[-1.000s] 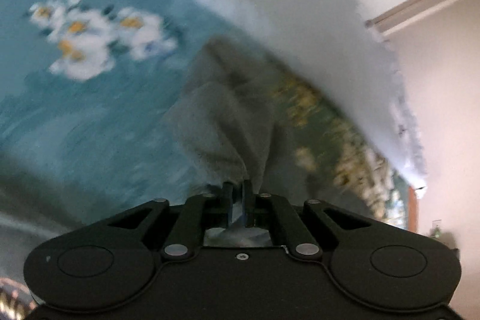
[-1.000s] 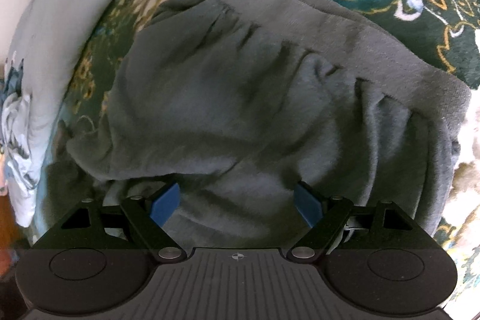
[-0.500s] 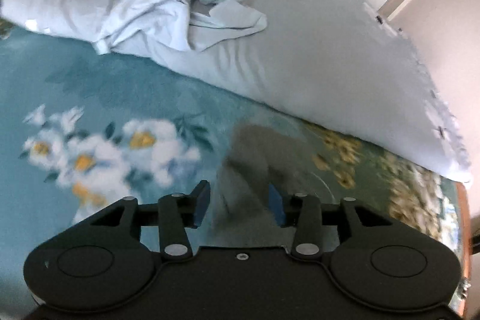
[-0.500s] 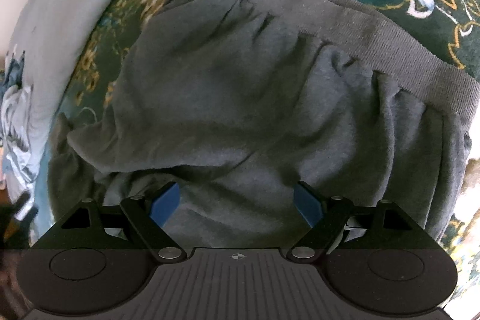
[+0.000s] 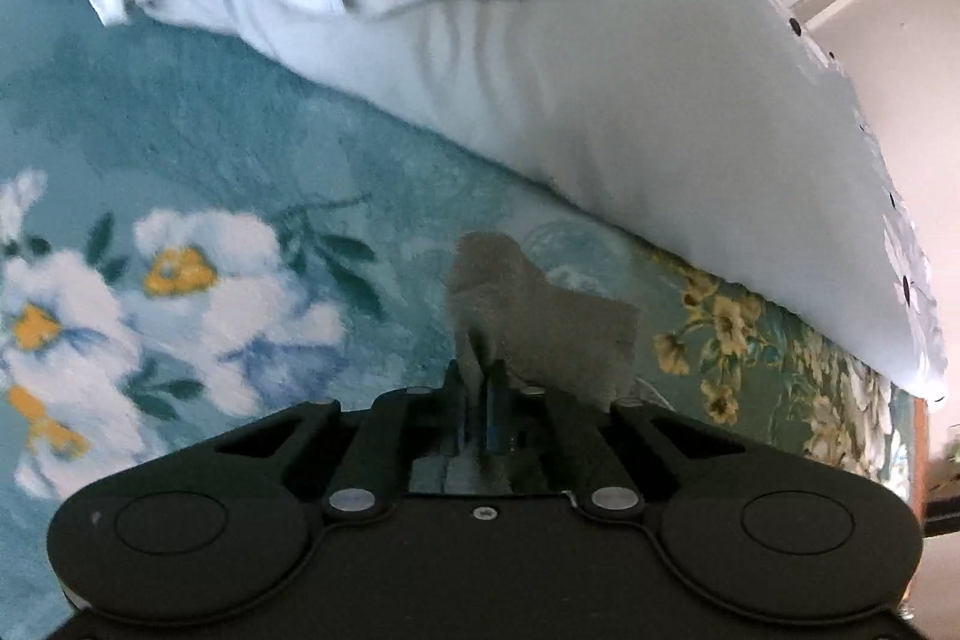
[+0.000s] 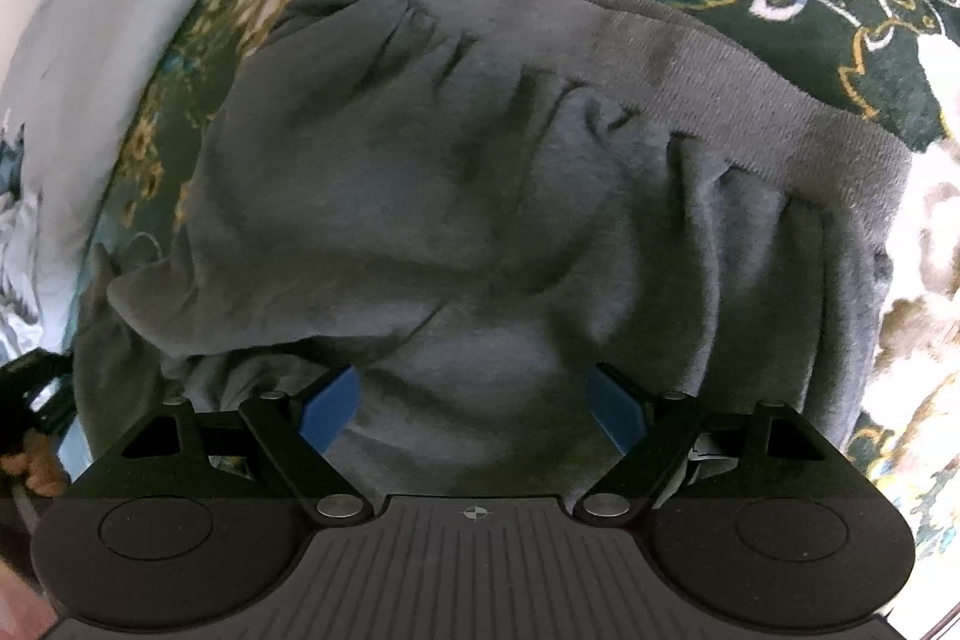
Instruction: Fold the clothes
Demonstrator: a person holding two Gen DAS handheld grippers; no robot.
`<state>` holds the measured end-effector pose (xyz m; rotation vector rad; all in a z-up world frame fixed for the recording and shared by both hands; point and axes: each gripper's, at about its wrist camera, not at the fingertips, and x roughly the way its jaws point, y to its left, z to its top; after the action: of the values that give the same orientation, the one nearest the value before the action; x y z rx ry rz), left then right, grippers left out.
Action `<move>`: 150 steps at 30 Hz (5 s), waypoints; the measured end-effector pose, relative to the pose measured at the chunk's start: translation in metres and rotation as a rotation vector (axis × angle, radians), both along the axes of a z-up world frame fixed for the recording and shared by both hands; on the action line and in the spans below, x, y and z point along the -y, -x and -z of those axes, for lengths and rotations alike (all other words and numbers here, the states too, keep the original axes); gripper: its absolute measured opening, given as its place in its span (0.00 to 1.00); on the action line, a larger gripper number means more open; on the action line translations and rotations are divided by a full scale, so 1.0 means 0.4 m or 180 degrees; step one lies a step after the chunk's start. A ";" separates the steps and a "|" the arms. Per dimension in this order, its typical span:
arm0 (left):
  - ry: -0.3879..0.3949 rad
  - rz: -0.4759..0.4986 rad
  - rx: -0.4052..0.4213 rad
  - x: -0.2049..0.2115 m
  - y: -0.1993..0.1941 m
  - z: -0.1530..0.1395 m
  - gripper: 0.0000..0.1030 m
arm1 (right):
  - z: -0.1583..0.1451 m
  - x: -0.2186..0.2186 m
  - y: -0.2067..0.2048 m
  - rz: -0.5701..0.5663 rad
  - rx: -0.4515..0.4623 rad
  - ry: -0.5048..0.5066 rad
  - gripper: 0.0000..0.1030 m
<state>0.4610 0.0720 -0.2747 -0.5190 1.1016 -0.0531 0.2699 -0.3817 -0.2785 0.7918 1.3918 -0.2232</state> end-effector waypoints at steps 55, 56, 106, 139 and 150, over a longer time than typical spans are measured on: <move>0.0532 -0.1737 -0.0150 -0.533 0.302 -0.016 0.07 | -0.008 -0.305 -0.111 -0.0793 -0.0007 0.0109 0.80; 0.0516 -0.1807 -0.0066 -0.537 0.316 -0.037 0.06 | -0.010 -0.310 -0.114 -0.0810 -0.0003 0.0116 0.80; 0.0156 0.0698 -0.0435 -0.705 0.353 0.015 0.25 | -0.014 -0.407 -0.088 -0.0951 -0.0081 0.0427 0.88; 0.0994 -0.1959 -0.0006 -0.832 0.475 0.032 0.31 | -0.020 -0.455 -0.087 -0.0923 -0.0133 0.0618 0.92; 0.1243 -0.2236 0.0072 -0.739 0.413 0.073 0.09 | -0.041 -0.445 -0.072 -0.0883 -0.0022 0.0582 0.91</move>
<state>0.2958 0.3675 -0.3039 -1.2293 0.8370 0.3452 0.2986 -0.2038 -0.2623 0.4417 1.4475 -0.1346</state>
